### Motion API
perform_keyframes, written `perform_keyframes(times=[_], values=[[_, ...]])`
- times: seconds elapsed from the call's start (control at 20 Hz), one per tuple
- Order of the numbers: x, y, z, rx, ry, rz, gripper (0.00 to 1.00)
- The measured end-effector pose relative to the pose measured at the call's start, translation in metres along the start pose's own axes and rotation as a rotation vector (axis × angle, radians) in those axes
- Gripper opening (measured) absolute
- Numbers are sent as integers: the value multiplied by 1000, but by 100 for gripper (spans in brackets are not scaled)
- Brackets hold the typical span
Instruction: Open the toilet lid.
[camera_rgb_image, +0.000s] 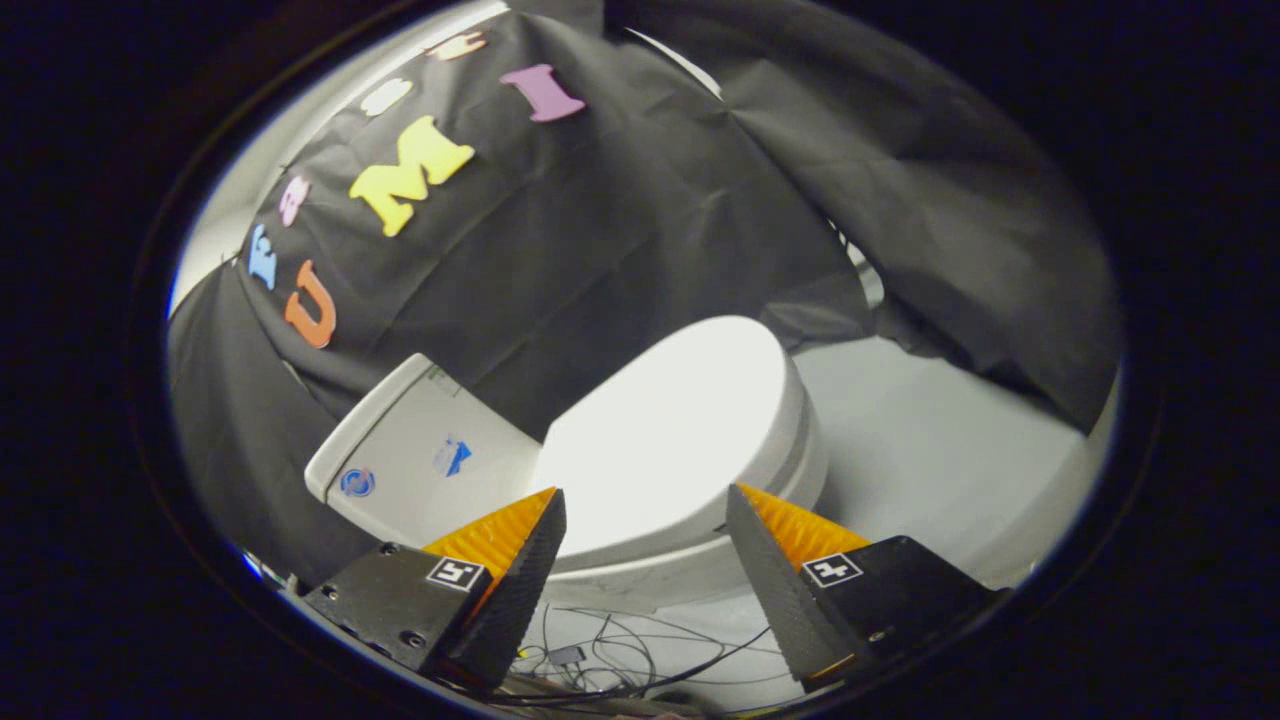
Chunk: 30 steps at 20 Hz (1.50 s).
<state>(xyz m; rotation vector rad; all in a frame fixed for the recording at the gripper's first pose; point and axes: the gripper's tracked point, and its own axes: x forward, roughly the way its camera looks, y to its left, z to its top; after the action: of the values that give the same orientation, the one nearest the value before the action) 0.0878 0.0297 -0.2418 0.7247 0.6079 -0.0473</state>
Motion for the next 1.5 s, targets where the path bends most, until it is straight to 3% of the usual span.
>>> perform_keyframes(times=[0.25,0.4,0.6,0.8,0.95,1.1,1.3,1.5], values=[[24,-42,-28,139,113,-80,99],[32,-51,-32,315,177,-75,99],[39,-72,-28,461,178,-95,97],[49,-78,-28,529,198,-97,86],[59,-80,-35,533,236,-101,70],[64,-74,-30,558,240,-60,61],[69,-76,-25,622,208,-65,30],[67,-70,-22,643,198,-89,22]])
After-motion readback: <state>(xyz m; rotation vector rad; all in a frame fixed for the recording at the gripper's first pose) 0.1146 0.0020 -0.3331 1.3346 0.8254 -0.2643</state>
